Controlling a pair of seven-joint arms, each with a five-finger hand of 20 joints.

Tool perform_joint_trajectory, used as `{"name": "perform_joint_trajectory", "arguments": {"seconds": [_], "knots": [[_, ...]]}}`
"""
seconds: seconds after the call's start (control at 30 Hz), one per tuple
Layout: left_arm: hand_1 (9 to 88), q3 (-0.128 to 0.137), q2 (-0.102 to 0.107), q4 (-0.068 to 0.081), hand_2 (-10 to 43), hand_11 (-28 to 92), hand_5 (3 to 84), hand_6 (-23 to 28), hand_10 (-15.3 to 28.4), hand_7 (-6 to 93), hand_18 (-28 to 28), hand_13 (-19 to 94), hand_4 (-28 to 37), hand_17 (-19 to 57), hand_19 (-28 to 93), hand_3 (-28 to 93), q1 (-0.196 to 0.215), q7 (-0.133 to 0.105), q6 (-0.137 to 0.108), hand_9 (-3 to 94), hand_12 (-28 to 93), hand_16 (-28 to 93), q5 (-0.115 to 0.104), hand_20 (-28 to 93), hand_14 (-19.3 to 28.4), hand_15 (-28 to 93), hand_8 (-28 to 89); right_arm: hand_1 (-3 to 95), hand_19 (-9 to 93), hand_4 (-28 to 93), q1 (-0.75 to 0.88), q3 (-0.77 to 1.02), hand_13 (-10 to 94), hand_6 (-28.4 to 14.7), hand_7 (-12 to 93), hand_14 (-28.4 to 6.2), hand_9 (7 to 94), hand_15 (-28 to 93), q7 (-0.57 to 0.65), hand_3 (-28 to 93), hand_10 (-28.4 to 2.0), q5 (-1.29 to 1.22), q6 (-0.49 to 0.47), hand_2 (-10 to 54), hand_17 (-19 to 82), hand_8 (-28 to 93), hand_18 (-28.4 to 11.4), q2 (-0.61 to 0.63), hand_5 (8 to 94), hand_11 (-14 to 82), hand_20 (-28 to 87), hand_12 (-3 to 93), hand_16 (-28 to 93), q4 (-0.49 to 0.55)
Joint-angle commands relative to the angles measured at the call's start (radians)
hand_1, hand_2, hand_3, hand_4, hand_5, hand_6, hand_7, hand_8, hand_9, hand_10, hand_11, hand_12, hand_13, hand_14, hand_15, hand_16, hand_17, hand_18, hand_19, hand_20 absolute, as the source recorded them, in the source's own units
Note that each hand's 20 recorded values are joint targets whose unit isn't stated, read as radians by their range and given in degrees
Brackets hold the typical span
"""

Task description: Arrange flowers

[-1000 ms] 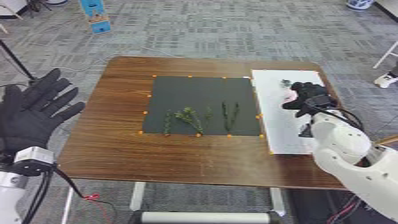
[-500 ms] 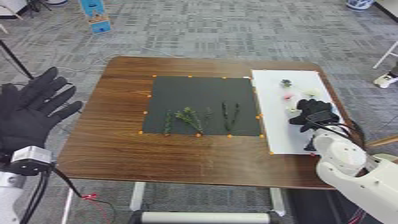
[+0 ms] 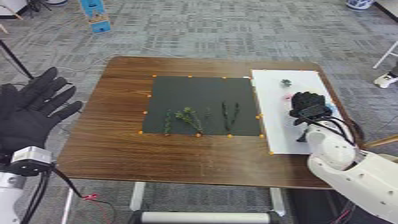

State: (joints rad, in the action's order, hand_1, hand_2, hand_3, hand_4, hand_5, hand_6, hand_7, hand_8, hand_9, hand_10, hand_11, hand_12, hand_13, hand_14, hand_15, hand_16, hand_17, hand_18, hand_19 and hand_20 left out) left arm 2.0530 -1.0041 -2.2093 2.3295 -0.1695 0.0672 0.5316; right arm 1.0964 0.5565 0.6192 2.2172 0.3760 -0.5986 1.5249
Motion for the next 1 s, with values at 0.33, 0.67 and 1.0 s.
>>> {"name": "perform_joint_trajectory", "arguments": {"seconds": [0.33, 0.67, 1.0], "knots": [[21.0, 0.037, -0.008, -0.025, -7.2, 12, 28.1, 2.9, 11.2, 13.9, 27.0, 20, -28.3, -9.5, 42, 63, 0.019, -0.027, 0.022, 23.7, 16, 4, 0.005, 0, 14.7, 12, -7, 50.7, 93, -28, -0.137, -0.092, 74, 1.7, 46, -5.6, 82.7, 84, -0.189, 81, -5.6, -0.009, 0.125, -9.5, 39, 7, -20.7, -0.052, 70.5, 24.9, 57, 51.2, 37, 0.143], [21.3, 0.025, 0.028, -0.015, -8.5, 12, 27.8, 2.8, 11.1, 13.6, 27.3, 19, -28.3, -9.5, 42, 63, -0.015, -0.018, 0.022, 23.3, 16, 4, 0.017, 0, 14.7, 12, -7, 50.5, 93, -28, -0.484, -0.408, 73, 2.0, 47, -5.5, 82.7, 83, -0.377, 81, -5.7, -0.098, 0.191, -9.5, 39, 7, -20.7, -0.260, 70.3, 24.5, 57, 50.9, 37, 0.100], [21.5, 0.011, 0.095, 0.003, -8.3, 12, 28.2, 3.0, 11.1, 13.7, 25.3, 19, -28.3, -9.2, 42, 63, -0.072, -0.011, -0.015, 23.4, 17, 5, 0.038, 1, 14.5, 12, -7, 50.7, 93, -28, -0.609, -0.623, 73, 2.7, 47, -5.4, 83.3, 83, -0.428, 80, -5.6, -0.112, 0.211, -9.5, 39, 4, -20.5, -0.419, 70.7, 23.5, 57, 49.9, 37, 0.073]]}}
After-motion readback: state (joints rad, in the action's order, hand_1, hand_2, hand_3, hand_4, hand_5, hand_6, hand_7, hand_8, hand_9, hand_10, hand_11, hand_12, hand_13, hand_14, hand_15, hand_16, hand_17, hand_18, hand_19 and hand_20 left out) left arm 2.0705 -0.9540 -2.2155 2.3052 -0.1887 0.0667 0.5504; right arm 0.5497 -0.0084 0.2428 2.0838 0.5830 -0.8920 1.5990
